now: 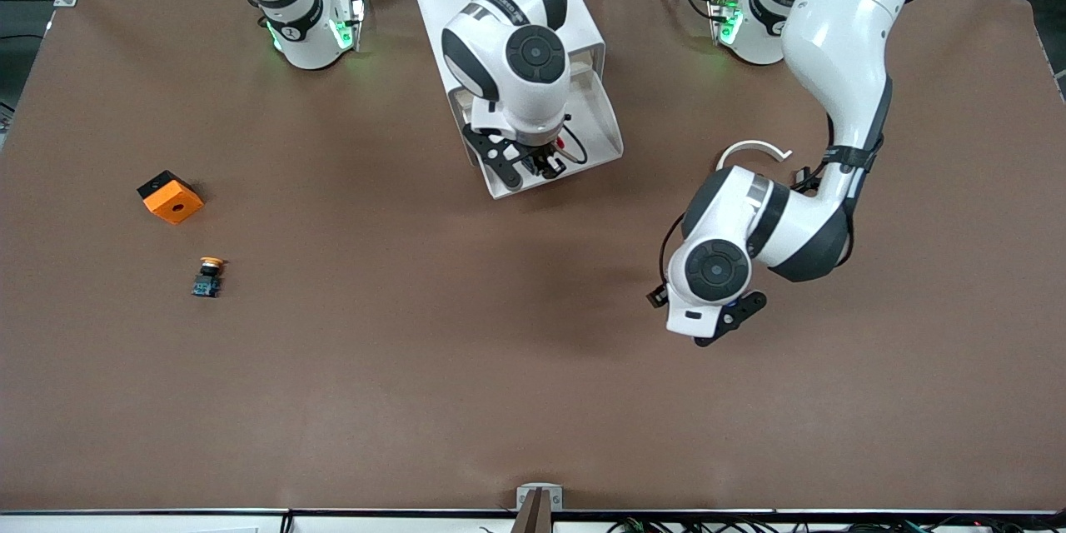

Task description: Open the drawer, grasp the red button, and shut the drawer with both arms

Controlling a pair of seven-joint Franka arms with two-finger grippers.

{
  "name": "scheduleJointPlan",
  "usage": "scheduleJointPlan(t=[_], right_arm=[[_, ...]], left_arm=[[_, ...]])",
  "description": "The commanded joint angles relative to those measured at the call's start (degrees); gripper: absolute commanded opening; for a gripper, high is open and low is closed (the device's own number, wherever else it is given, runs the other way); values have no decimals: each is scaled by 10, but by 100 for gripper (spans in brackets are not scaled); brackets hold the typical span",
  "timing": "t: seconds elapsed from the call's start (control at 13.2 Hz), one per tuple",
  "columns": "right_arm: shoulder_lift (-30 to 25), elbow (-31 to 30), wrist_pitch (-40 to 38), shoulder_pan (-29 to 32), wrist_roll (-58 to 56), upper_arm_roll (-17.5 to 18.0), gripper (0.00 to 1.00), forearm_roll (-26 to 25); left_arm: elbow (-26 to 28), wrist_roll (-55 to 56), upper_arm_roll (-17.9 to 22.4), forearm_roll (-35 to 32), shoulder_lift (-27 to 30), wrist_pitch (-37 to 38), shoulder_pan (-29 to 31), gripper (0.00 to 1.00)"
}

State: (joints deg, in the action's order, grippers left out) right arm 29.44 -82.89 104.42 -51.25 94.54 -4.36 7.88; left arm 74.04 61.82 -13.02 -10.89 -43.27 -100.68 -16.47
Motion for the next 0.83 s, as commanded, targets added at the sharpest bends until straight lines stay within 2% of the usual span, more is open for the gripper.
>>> scheduleJointPlan(t=[0.0, 0.23, 0.38, 0.61, 0.76], right_arm=[[-27, 43, -97, 57, -89, 4, 26, 33], [-67, 42, -177, 112, -236, 1, 26, 30], [-83, 35, -199, 161, -339, -1, 26, 26], [-97, 12, -203, 223, -505, -1, 26, -21], [-93, 4, -192, 258, -586, -1, 26, -57]], left_arm=[[24, -31, -22, -21, 12, -15, 6, 100], [50, -30, -51, -20, 11, -77, 6, 100], [76, -21, -61, -20, 15, -87, 5, 100], [130, -19, -94, -20, 45, -114, 6, 100], [138, -7, -121, -16, 47, -148, 5, 100]])
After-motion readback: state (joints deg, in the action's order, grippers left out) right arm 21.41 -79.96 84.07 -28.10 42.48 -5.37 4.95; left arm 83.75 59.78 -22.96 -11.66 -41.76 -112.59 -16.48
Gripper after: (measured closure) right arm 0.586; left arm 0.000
